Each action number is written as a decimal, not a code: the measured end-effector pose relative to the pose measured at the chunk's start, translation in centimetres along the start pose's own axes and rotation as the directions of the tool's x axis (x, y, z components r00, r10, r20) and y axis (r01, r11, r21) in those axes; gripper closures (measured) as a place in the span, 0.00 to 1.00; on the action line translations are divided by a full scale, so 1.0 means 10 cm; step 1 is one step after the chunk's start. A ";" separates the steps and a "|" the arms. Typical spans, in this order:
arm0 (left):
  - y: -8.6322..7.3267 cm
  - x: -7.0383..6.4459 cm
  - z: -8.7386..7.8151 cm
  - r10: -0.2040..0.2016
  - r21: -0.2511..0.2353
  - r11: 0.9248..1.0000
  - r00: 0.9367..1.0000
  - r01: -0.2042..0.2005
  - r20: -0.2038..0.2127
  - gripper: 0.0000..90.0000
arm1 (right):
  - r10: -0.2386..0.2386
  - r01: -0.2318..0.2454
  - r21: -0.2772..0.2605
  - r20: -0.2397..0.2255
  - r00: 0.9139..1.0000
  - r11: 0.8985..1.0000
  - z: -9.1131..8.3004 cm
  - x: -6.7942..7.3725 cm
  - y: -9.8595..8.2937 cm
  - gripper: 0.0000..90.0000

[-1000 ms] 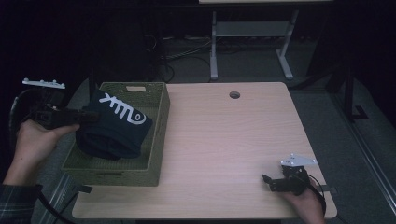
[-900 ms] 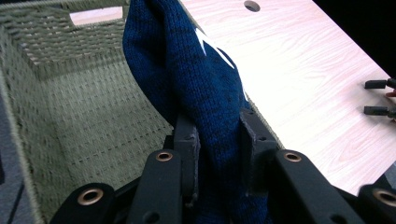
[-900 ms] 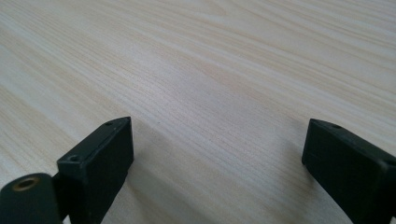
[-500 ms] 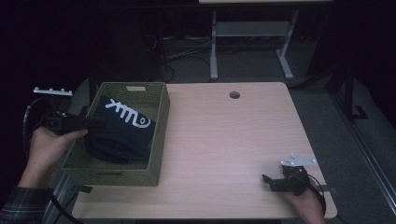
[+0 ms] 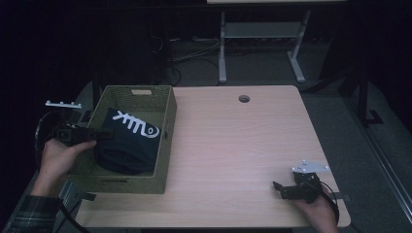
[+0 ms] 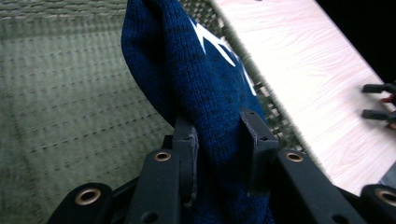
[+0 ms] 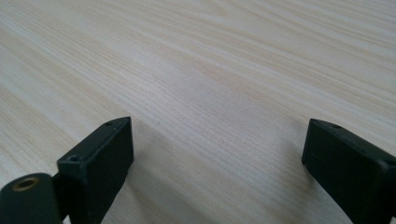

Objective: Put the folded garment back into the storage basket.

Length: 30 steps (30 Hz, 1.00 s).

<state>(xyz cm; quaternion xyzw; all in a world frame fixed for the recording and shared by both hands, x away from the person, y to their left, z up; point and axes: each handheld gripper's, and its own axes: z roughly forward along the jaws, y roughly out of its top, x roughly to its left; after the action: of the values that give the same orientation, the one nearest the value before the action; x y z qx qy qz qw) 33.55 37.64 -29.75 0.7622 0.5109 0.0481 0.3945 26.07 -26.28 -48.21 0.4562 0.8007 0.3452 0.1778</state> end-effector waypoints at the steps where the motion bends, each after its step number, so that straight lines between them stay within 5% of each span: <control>1: -0.01 0.02 0.01 -0.001 0.004 1.000 1.000 0.001 -0.004 0.78 | 0.000 0.000 0.000 0.000 1.000 1.000 0.00 0.00 0.00 0.10; 15: -0.15 0.30 0.11 -0.042 0.035 0.998 0.999 0.043 -0.022 0.77 | 0.001 -0.001 0.000 0.002 1.000 1.000 0.00 0.00 0.00 0.10; 30: -0.15 0.31 0.19 0.038 0.107 0.994 0.990 -0.024 -0.135 0.63 | 0.001 -0.001 0.000 0.002 1.000 1.000 0.00 0.00 0.00 0.10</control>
<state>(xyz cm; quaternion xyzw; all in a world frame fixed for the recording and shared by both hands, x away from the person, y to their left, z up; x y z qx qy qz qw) 34.85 39.36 -33.06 0.7846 0.5266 0.0794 0.3174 26.08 -26.27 -48.22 0.4571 0.8001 0.3449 0.1787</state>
